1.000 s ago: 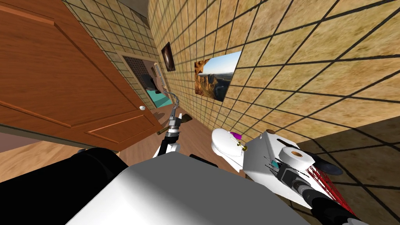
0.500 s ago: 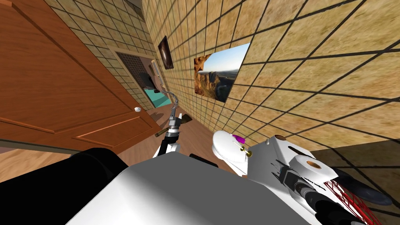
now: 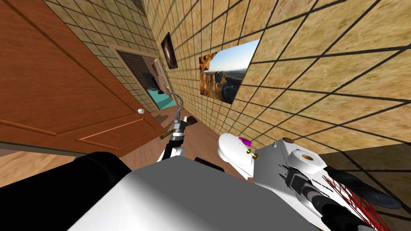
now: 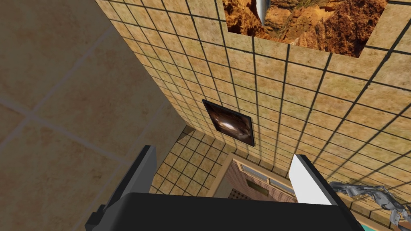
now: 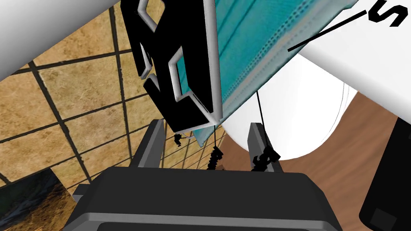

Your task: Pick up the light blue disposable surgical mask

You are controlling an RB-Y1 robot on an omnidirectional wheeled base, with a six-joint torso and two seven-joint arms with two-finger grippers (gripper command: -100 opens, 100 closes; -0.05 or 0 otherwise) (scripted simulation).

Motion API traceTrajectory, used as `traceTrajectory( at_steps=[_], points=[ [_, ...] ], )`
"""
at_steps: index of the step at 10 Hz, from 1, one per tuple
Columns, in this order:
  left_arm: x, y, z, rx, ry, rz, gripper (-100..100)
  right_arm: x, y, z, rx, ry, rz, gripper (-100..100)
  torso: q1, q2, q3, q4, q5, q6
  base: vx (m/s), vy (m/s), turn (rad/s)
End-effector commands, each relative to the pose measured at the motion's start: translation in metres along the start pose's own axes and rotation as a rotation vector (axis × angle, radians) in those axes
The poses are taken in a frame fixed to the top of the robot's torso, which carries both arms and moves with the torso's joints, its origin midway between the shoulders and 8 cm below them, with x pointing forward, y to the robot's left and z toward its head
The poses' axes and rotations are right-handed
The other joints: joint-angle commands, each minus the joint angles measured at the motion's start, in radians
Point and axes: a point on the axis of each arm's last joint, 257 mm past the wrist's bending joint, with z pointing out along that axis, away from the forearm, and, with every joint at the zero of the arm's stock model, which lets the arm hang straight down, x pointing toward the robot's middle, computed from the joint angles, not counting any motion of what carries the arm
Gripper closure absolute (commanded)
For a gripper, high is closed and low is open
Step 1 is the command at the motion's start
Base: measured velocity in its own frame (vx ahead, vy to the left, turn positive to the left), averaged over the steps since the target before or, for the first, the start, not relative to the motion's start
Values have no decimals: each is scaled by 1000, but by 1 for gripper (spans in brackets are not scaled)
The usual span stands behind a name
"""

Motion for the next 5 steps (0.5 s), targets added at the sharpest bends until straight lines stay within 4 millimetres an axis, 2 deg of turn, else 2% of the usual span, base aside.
traceTrajectory(
  at_steps=[1, 4, 5],
  points=[
    [0, 0, 0, 0, 0, 0, 0, -3, -8, 3, 23, -5, 18, 100, 0, 0, 0, 0, 0, 0, -234, -87, 34],
    [0, 0, 0, 0, 0, 0, 0, -10, -23, 8, 74, -19, 68, 100, -2, 10, 5, -1, -2, 5, -243, -72, -8],
    [0, 0, 0, 0, 0, 0, 0, -9, -22, 7, 65, -16, 56, 100, -1, 11, 5, -1, -2, 5, -121, -29, -7]
  ],
)
